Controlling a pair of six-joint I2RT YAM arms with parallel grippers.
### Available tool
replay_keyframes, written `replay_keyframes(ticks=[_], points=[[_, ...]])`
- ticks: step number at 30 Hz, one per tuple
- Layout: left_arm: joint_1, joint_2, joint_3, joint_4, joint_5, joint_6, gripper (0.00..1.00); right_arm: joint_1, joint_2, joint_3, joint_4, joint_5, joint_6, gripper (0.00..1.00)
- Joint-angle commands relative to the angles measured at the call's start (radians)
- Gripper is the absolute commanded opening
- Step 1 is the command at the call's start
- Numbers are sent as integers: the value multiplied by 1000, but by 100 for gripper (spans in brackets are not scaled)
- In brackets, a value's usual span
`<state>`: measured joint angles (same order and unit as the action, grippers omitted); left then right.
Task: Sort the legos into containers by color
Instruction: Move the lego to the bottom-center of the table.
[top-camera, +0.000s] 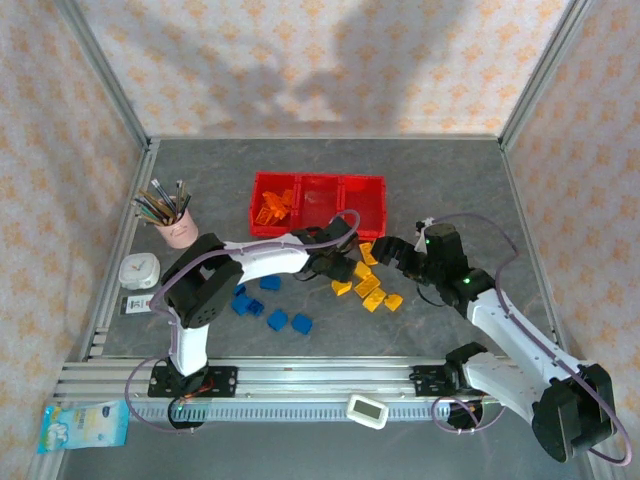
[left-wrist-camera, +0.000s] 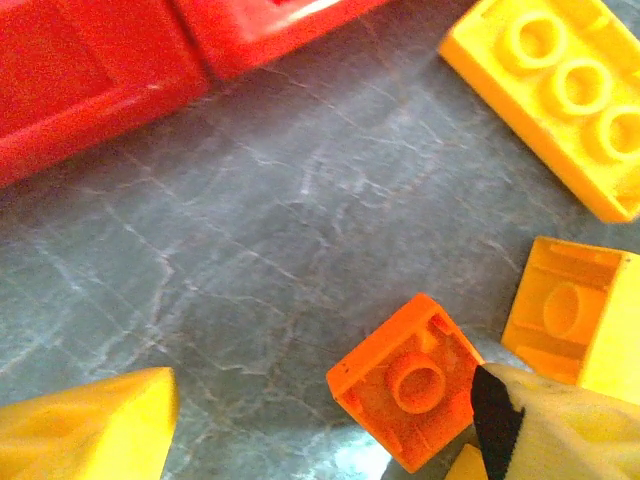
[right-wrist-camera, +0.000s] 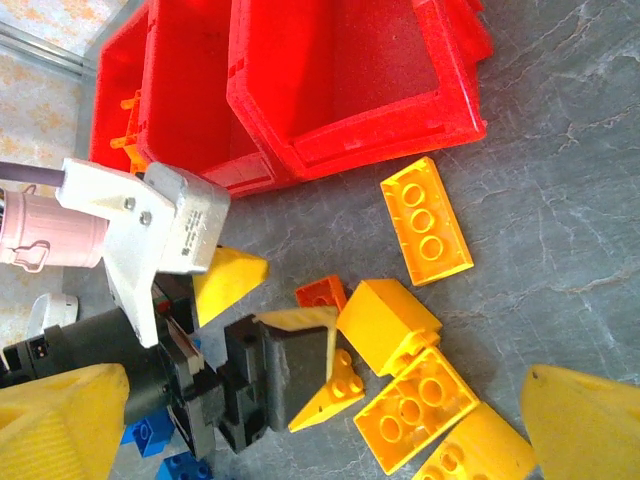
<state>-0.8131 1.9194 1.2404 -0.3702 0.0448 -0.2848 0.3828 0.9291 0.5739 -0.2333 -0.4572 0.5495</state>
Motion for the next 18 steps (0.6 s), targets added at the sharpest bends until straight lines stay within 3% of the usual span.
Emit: replay_keyframes(ticks=[1, 5, 9, 18], points=[[-26, -5, -33, -63, 5, 49, 81, -7, -1, -6, 7, -10, 7, 100], [-26, 15, 1, -65, -14, 55, 82, -7, 3, -5, 16, -16, 12, 100], [-26, 3, 4, -31, 62, 61, 83, -7, 2, -3, 11, -16, 11, 100], [-31, -40, -3, -5, 102, 28, 86, -10, 7, 1, 12, -16, 6, 100]])
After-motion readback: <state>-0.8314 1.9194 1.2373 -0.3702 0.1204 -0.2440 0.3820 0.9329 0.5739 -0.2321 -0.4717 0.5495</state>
